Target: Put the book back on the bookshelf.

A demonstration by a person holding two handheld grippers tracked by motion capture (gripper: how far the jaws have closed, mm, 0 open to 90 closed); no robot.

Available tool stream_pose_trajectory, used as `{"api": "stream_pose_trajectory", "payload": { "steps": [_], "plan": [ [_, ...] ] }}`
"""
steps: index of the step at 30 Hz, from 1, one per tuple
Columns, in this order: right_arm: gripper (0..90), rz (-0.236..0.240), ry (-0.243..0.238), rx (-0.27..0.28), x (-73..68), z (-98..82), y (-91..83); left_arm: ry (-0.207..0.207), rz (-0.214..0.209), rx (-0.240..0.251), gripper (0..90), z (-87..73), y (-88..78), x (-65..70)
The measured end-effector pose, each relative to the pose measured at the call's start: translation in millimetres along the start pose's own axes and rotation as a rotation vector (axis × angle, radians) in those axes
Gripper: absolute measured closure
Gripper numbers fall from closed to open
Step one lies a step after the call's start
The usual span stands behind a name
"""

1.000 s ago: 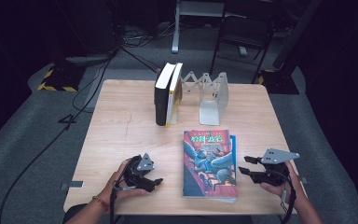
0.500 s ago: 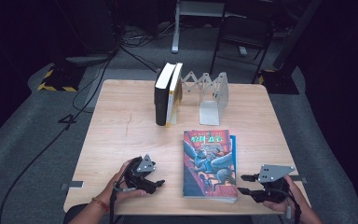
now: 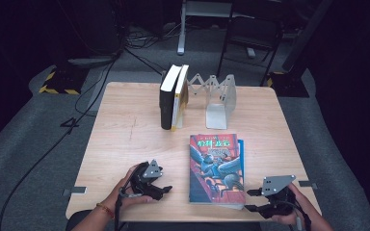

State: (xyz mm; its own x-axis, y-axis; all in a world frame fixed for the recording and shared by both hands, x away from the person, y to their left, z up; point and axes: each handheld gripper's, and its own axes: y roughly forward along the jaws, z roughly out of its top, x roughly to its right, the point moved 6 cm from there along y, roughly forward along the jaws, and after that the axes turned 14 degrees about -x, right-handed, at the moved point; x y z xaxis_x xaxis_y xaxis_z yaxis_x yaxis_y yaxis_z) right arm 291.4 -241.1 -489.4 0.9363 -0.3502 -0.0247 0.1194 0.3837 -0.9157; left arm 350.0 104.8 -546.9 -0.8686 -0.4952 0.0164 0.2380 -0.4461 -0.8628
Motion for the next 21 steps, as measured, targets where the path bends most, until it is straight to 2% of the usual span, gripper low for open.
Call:
{"api": "stream_pose_trajectory", "payload": {
  "steps": [2, 3, 4, 5, 9, 12, 21],
  "plan": [
    [50.5, 0.001, 0.014, 0.011, -0.1, 0.5, 0.6, 0.001, -0.002, -0.001, 21.4, 0.5, 0.3, 0.2],
    [50.4, 0.01, 0.015, -0.001, -1.6, -1.5, 4.2, 0.001, -0.002, -0.002, 21.4, 0.9, 0.5, 0.4],
    [50.6, -0.014, 0.016, -0.008, -1.1, -2.5, 6.0, 0.003, -0.002, -0.002, 21.4, 1.3, 0.7, 0.2],
    [51.1, -0.005, 0.022, -0.006, -0.5, -3.4, 6.7, 0.005, -0.003, -0.002, 21.4, 1.6, 1.0, 0.3],
    [52.9, 0.006, 0.051, 0.037, 3.2, -1.5, 7.1, 0.008, -0.002, -0.005, 19.6, 5.5, 3.4, 0.4],
    [51.3, -0.002, 0.053, 0.026, 3.1, -0.6, 10.9, 0.01, -0.002, -0.008, 17.4, 9.5, 6.1, -0.2],
    [46.1, 0.005, 0.076, 0.052, 3.9, 3.3, 13.6, 0.004, 0.001, -0.012, 16.0, 17.8, 11.0, -2.2]
  ]
}}
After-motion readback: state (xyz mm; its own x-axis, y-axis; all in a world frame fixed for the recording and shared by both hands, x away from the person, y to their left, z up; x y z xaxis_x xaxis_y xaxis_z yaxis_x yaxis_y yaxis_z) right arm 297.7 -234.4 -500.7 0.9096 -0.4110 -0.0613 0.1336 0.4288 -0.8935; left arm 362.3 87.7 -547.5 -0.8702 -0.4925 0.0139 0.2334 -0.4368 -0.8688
